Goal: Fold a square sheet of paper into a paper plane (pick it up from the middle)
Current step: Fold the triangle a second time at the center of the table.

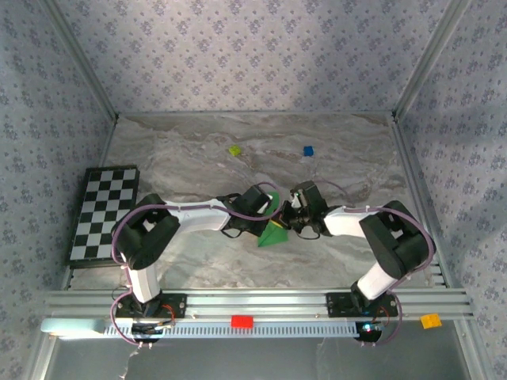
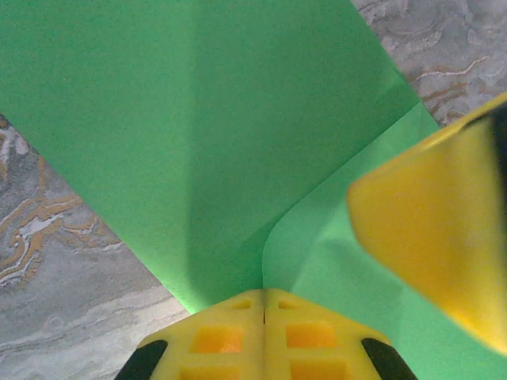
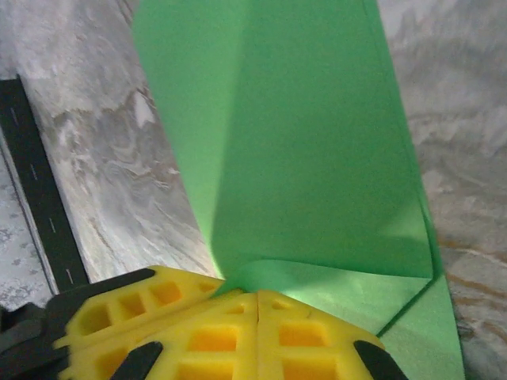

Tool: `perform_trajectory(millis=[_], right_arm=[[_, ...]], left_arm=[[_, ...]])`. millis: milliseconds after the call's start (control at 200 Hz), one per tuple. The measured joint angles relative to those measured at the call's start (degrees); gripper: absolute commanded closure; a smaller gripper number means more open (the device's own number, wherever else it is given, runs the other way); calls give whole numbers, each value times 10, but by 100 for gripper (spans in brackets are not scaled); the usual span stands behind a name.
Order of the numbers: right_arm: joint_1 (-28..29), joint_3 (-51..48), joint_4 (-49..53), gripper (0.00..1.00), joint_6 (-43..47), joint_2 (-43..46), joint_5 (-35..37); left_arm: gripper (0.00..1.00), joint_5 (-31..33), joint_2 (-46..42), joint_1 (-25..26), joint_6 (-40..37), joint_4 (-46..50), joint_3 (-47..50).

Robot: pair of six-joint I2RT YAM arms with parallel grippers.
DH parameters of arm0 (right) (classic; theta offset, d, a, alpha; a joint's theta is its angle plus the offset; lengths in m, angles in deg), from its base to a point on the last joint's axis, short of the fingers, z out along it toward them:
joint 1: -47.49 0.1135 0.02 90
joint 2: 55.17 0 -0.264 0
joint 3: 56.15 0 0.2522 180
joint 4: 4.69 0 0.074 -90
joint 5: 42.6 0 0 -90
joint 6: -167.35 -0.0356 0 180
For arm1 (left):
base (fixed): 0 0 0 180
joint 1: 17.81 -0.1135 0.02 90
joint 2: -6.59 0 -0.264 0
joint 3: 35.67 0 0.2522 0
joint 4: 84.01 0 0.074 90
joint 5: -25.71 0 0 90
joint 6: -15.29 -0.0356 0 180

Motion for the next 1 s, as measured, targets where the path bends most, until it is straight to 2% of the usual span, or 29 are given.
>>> perform_trajectory(millis=[160,330,610,680,775,900,1005], right_arm=[[0,-7,-7,100,-3,-19,7],[0,-11,-17,100,-4,-20,8],[0,-11,-23,100,-4,-23,6],[0,-11,-23,100,-4,-23,6],[0,-11,-23,100,-4,-23,6],[0,-11,-23,100,-4,-23,6],[0,-11,-23,100,-4,-23,6]], left_arm=[[100,0,0,0,0,0,0],[92,3,0,0,1,9,-5],[66,32,-23,-3,20,76,-24],[63,37,-44,-4,32,90,-25],[66,36,-80,-7,51,100,-25],[85,10,-131,-10,80,89,-17],[92,-36,-158,-11,107,64,0]])
